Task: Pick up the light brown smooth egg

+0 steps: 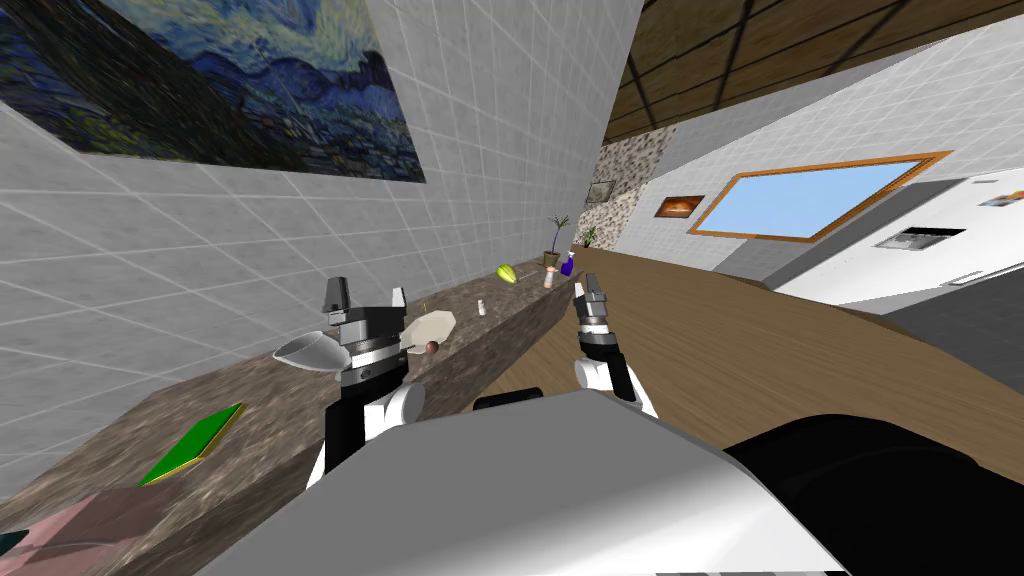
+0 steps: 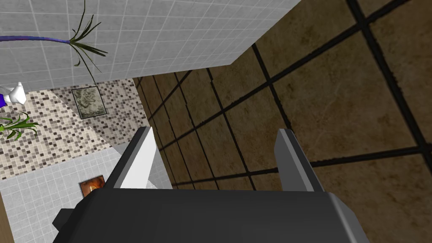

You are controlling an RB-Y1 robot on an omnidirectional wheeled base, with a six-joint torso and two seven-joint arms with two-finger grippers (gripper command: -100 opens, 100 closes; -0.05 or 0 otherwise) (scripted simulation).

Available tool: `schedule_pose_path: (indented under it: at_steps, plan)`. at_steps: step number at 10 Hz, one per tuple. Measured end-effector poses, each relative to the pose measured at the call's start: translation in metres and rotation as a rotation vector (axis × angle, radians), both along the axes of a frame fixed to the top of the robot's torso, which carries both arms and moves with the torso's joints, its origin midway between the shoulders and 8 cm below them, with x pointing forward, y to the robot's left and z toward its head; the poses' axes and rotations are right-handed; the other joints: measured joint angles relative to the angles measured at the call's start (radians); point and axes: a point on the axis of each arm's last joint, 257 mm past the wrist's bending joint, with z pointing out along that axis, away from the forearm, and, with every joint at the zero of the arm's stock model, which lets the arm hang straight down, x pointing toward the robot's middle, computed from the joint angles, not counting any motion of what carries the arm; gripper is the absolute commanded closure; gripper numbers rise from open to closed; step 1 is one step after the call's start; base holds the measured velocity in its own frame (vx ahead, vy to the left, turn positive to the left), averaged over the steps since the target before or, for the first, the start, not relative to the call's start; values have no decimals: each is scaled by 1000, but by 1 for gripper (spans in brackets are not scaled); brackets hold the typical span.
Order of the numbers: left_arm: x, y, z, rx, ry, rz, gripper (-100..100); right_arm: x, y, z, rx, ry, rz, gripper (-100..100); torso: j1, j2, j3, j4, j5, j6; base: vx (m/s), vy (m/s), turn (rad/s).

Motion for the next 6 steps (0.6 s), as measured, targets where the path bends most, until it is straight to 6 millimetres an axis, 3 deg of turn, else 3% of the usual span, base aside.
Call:
schedule_pose_path:
  at_steps: [4, 6]
  plan:
    - [7, 0, -15, 49, 62, -29, -100, 0, 0, 0, 0, 0, 0, 0, -2, 3, 2, 1, 0, 0, -46, -38, 44]
    - [16, 8, -36, 50, 131, -40, -100, 0, 0, 0, 0, 0, 0, 0, -5, 5, 3, 1, -1, 0, -75, -69, 80]
